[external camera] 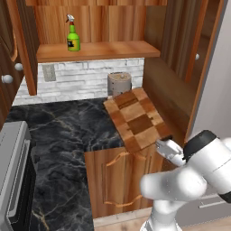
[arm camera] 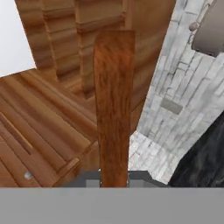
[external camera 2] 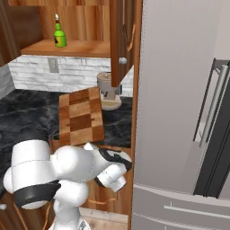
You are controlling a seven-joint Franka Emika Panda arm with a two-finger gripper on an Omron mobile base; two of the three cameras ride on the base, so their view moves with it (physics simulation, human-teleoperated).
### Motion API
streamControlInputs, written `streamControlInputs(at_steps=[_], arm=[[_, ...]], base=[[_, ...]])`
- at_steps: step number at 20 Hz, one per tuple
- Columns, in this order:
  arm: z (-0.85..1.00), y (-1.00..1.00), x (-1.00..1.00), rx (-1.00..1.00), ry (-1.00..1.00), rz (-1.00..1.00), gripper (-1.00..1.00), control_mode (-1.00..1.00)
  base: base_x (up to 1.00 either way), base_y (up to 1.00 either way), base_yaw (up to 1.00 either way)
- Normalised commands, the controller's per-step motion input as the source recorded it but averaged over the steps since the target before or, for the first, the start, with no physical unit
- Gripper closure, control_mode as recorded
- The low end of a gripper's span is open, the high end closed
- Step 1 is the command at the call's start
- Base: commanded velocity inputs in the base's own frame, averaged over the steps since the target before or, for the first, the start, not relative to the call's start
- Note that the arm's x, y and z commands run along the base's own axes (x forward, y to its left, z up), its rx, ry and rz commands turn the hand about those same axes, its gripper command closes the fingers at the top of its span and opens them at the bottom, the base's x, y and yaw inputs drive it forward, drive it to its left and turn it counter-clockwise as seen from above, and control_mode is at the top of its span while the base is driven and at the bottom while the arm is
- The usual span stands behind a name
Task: Move the cutting board and knife to the sink. Then move spray from the cabinet to the counter.
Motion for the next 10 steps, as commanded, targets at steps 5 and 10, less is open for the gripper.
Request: streamControlInputs(at_steps=[5,10], arm=[[0.54,0.0,-0.61,0.14,-0.32,0.1,1.0,-1.0],[0.36,0.0,-0.64,0.3,-0.27,0.13,1.0,-1.0]], base=[[0.0,0.0,0.0],[0.0,0.0,0.0]])
